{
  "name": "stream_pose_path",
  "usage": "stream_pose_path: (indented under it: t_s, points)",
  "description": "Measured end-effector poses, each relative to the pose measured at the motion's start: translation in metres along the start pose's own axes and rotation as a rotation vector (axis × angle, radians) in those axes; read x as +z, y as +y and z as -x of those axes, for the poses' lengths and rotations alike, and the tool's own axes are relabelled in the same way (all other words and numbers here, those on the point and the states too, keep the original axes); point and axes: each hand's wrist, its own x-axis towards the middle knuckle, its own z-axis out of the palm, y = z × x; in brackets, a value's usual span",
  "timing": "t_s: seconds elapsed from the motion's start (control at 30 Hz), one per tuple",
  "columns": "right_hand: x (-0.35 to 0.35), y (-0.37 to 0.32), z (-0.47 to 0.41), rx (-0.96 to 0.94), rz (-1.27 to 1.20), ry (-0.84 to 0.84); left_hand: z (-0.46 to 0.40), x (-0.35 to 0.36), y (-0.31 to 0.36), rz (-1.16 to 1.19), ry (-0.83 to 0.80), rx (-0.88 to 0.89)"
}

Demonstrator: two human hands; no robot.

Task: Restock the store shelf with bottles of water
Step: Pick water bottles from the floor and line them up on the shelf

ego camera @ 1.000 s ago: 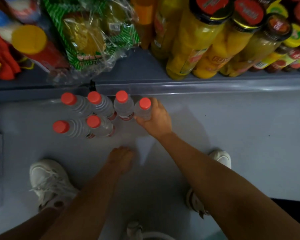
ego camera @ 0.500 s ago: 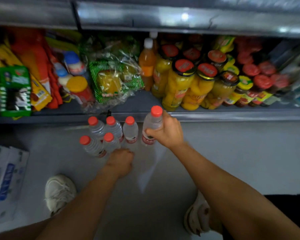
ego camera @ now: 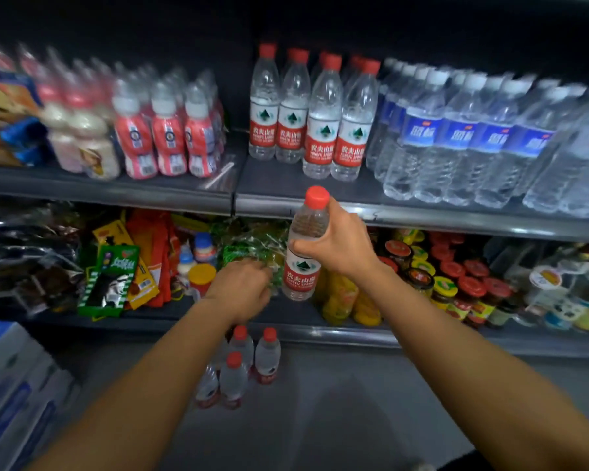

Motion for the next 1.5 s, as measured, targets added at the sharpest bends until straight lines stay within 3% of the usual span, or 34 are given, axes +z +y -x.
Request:
stream_pose_path:
  t_s: [0.3, 0.53, 1.0, 1.5]
  points:
    - [-0.068, -0.068, -0.066, -0.122, -0.082, 0.07, -0.036, -0.097, -0.034, -0.023, 0.198, -0.035]
    - [-0.082, -0.1, -0.134, -0.122, 0.018, 0.135, -0.07, -0.132, -0.061, -0.016, 0.299, -0.078]
    - [-0.041, -0.083, -0.222, 0.07, 0.079, 0.152, -0.128, -0.106, -0.097, -0.006, 0.252, -0.082]
    - [-0.026, -0.077, -0.252, 0.027, 0.267, 0.196, -0.133, -0.088, -0.096, 0.049, 0.23, -0.073]
